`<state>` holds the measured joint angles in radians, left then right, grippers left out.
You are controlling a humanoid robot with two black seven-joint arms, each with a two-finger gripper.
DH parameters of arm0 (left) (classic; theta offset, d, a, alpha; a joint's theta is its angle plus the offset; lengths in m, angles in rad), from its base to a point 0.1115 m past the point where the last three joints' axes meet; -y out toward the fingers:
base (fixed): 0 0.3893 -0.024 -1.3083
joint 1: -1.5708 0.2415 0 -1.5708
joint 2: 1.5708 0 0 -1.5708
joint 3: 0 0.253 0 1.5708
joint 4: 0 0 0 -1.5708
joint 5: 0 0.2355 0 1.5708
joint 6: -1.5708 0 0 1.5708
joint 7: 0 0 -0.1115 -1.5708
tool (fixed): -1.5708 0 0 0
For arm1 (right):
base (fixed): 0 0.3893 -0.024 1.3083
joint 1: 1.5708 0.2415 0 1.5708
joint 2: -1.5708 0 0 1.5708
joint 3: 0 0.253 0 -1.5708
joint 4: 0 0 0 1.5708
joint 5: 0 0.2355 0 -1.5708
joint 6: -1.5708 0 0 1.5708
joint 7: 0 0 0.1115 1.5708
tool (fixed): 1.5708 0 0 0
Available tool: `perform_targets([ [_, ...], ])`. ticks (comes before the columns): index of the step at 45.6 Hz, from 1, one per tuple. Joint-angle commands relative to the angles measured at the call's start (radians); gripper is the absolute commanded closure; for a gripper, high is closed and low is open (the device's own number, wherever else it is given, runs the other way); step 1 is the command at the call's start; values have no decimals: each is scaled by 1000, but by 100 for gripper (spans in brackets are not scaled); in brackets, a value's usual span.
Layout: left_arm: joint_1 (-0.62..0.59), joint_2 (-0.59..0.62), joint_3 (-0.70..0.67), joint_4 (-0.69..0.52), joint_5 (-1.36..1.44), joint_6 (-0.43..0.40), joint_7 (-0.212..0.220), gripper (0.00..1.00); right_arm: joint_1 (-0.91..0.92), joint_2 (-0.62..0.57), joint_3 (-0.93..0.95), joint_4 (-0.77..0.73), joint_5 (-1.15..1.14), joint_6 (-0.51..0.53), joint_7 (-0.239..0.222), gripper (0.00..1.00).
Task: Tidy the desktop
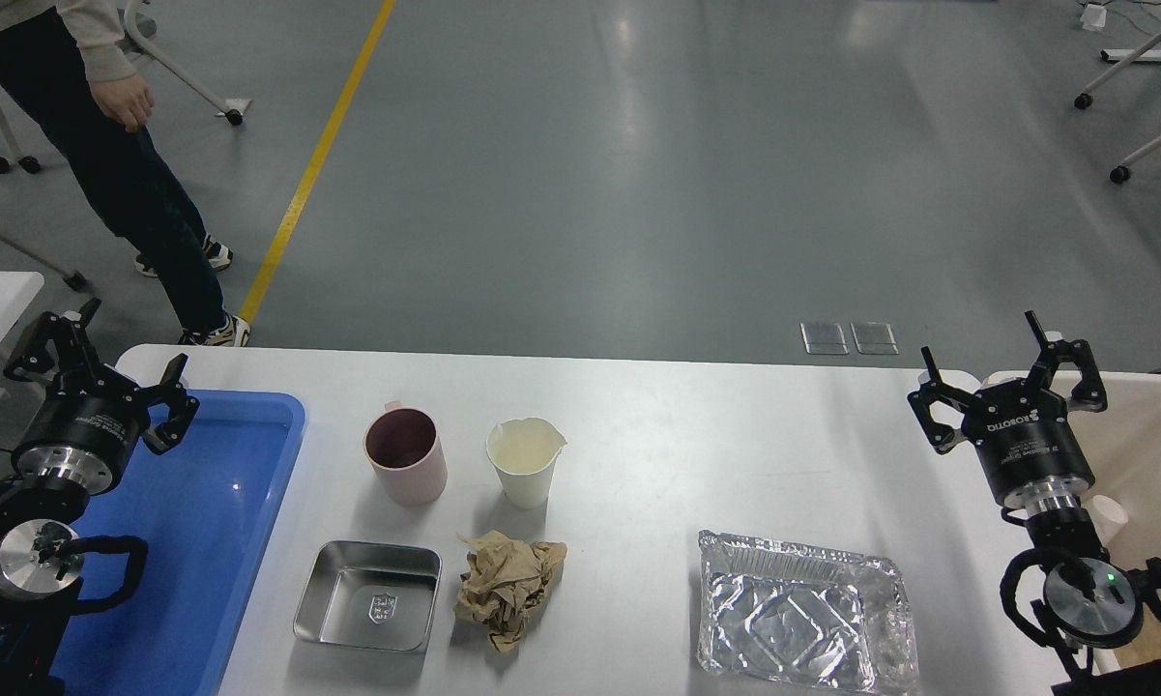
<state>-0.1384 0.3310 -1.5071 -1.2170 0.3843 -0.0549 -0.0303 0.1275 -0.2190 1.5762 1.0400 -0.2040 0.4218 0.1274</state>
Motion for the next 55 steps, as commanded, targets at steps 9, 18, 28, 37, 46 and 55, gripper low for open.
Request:
perform_targets([
  [9,20,166,195,-107,88,62,4,8,3,1,1,0,0,0,0,0],
  [18,-12,420,383,-187,91,144,9,7,1,-7,-1,-5,0,0,0,0],
  [28,-64,667,501,-262,88,148,55,7,4,-5,-1,2,0,0,0,0],
  [37,-63,877,528,-314,91,139,46,6,7,-8,-18,3,0,0,0,0],
  [46,-61,1017,533,-348,93,133,38,5,12,-8,-28,3,0,-3,0,0],
  [55,-63,1076,533,-365,94,122,38,5,14,-7,-30,3,0,-6,0,0],
])
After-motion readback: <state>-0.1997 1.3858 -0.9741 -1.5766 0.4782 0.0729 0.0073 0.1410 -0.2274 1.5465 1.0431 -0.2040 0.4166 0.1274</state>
